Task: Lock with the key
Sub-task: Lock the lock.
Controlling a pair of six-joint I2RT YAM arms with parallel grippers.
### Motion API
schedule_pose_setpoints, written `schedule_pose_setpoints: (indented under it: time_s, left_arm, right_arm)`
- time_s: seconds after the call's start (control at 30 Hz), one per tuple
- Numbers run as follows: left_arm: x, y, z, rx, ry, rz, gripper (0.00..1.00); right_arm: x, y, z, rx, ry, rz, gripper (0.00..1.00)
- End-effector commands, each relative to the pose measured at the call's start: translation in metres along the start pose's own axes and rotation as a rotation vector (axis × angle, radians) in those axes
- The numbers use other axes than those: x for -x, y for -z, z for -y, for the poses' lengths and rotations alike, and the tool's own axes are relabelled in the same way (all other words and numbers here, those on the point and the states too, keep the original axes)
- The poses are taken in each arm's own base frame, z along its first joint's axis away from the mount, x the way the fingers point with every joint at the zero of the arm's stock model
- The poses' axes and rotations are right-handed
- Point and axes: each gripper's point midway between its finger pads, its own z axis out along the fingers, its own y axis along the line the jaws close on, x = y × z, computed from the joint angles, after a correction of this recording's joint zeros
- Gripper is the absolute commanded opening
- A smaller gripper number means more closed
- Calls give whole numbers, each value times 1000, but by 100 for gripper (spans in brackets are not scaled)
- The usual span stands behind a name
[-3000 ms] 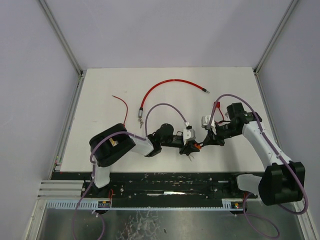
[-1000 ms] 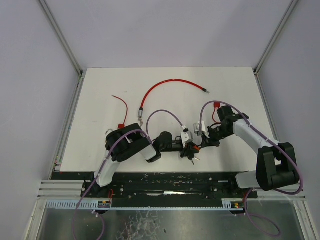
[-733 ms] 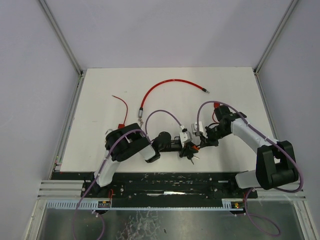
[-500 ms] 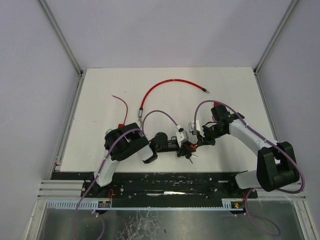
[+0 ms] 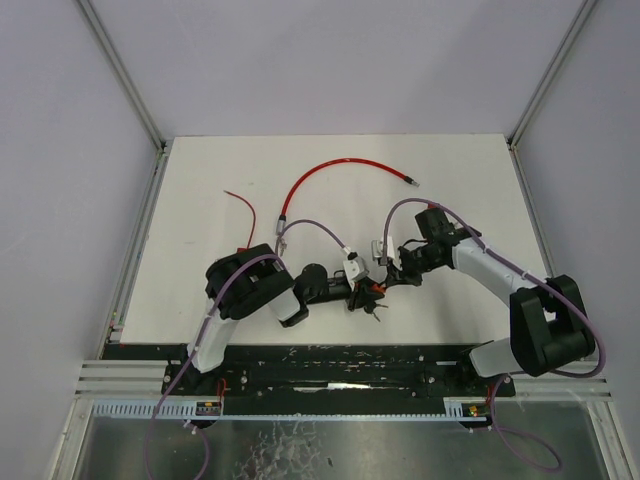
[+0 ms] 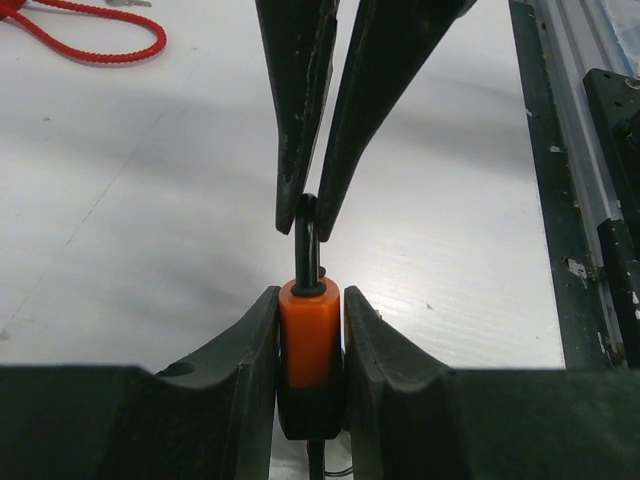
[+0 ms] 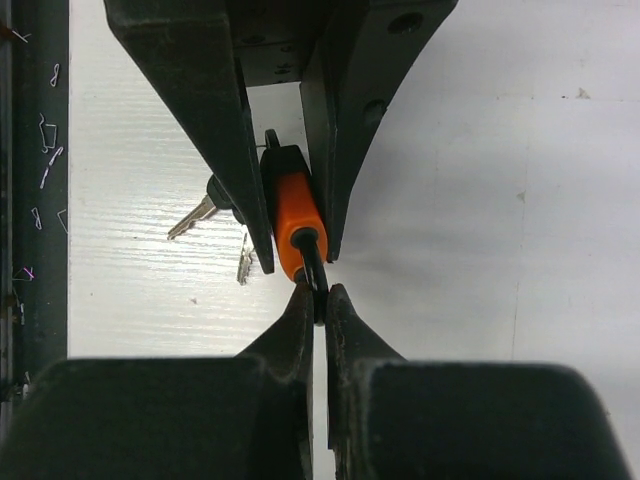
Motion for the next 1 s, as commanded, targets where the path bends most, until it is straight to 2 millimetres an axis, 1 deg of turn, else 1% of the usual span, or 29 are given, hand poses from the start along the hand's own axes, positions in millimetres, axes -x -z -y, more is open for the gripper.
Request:
schedule_pose_setpoints:
  time_s: [0.0,0.1,0.2,0.27,0.37,0.43,0.5,0.53,0.6,0.67,0.7,0.77,0.8,0.83,0.9,0.97]
  left_arm:
    - [26,-16,-2,23,-82,93,0]
    - [26,-15,-2,22,-87,92,0]
    - [25,-15,-2,21,-87,91,0]
    - [24,-15,-2,20,-86,87,0]
    - [24,-17,-1,14,-86,86,0]
    - [24,-17,-2,15,-86,85,0]
    - [26,-17,-3,23,-84,94,0]
    - [28,-16,-1,12,-79,100,0]
    - [35,-15,1,2,-68,123,0]
    - [44,-11,2,4,-63,150,0]
    - [50,-10,1,11,-58,165,1]
    - [61,-7,3,6,-39,189,5]
    - [66,-7,5,-2,-31,198,10]
    - [70,-7,7,-12,-26,206,20]
    - [78,-4,12,-25,-12,221,34]
    - [90,1,12,-17,-4,246,51]
  right_arm:
    - [71,-35,-85,410,-33,388,0]
    - [69,-38,-95,454,-47,405,0]
    - [69,-42,-99,468,-32,425,0]
    - [71,-44,-96,448,-26,441,0]
    - [69,-49,-90,400,-67,437,0]
    - [67,-53,-89,393,-72,425,0]
    - [66,-53,-84,388,-53,392,0]
    - [68,-50,-79,384,-42,374,0]
    - [71,-36,-72,376,22,343,0]
    - [75,-14,-58,332,20,350,0]
    - [74,-4,-54,311,8,336,0]
    - [71,13,-43,244,24,321,0]
    - [74,21,-40,217,23,338,0]
    - [77,27,-40,201,31,344,0]
    - [81,36,-41,175,59,335,0]
    - [81,41,-42,162,82,314,0]
